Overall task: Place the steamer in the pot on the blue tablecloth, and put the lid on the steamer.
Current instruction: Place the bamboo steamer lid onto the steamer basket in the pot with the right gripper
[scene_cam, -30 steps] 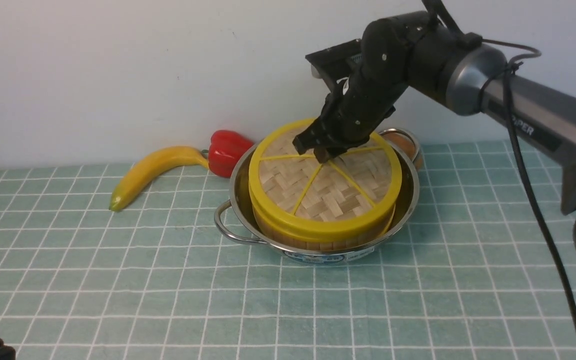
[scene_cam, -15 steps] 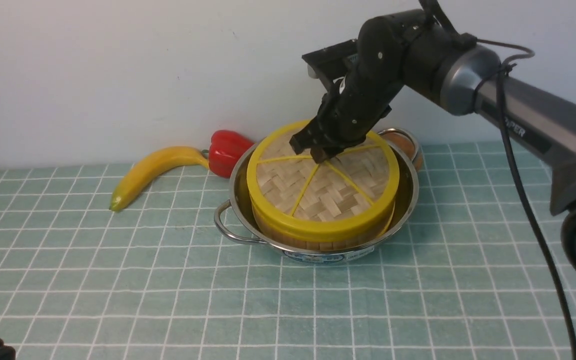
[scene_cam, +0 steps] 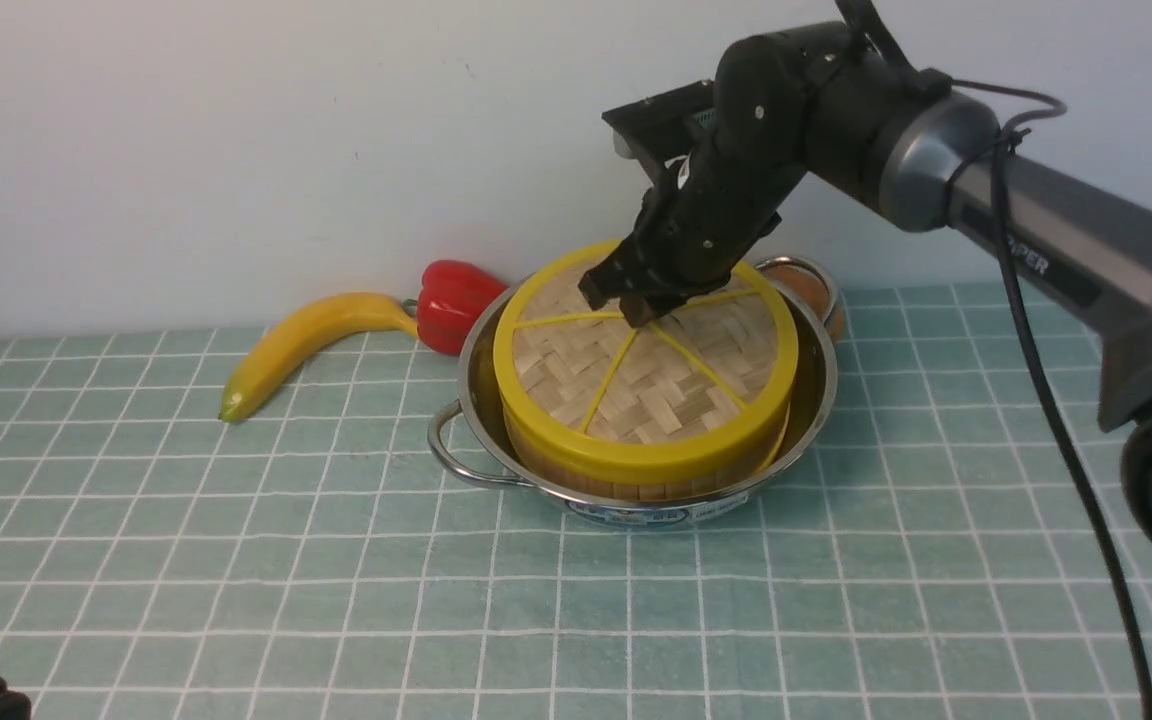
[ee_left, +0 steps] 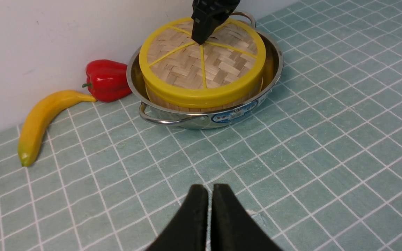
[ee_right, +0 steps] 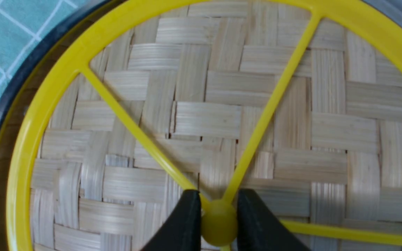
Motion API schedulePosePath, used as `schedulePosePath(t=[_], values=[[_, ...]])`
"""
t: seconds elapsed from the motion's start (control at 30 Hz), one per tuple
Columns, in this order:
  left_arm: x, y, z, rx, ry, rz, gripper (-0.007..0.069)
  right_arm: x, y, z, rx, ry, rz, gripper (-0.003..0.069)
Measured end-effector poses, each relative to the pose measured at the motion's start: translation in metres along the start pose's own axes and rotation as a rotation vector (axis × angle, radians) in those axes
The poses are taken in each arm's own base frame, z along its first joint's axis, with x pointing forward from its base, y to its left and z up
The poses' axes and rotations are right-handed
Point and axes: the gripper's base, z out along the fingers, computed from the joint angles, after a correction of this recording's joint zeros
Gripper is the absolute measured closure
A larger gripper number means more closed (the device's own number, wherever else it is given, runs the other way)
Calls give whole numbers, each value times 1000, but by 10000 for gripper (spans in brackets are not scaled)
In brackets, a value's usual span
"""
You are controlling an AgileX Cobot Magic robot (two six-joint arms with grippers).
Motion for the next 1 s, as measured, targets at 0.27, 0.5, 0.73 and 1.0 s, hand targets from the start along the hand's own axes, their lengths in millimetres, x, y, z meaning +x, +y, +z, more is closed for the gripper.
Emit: schedulePosePath(t=[0.27,0.5,0.73,1.0], values=[[0,0,0,0,0,0,613,-1,3,-1,-50,-1,52,330],[0,0,0,-2,-5,1,613,-16,11,-40,-73,-50,30,134],[-12,10,-1,-118,-130,64,613,-34,26,-216,-60,-416,-17,111],[-21,20,-5,-238,-219,157,601,36,19,-352,92,-564,3,229]])
